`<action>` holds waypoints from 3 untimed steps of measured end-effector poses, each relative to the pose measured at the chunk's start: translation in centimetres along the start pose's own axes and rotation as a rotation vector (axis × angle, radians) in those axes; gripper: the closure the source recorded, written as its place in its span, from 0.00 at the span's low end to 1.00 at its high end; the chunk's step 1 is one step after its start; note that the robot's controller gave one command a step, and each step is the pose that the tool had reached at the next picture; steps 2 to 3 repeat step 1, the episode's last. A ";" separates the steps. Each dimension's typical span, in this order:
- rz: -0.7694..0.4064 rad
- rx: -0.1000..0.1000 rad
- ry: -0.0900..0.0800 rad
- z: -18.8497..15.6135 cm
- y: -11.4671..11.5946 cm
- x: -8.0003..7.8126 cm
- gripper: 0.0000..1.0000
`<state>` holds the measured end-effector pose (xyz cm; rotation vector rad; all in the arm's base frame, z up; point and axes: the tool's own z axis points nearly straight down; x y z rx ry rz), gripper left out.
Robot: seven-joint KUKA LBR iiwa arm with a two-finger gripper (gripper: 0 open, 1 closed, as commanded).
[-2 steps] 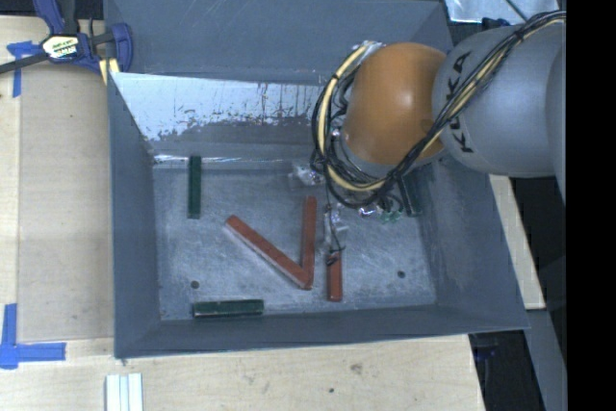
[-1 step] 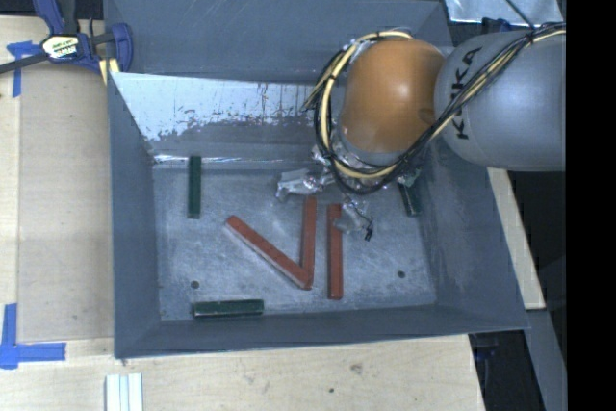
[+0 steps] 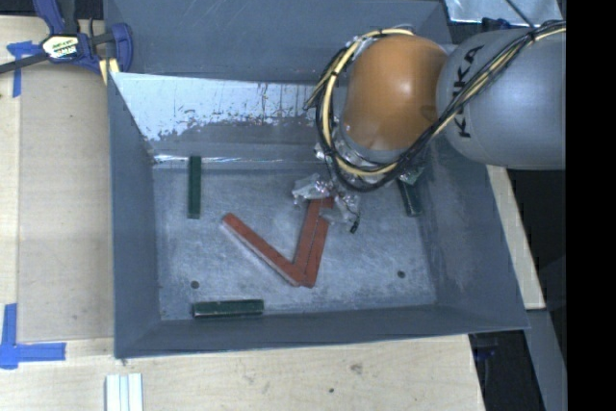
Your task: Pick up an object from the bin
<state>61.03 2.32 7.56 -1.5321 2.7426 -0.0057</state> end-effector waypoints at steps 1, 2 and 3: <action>-0.168 -0.002 -0.005 -26.4 3.7 2.0 1.00; -0.168 -0.002 -0.005 -26.4 3.7 2.0 1.00; -0.168 -0.002 -0.005 -26.4 3.7 2.0 1.00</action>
Offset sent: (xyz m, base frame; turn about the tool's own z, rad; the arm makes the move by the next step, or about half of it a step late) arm -0.0437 0.0033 0.2633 -0.1710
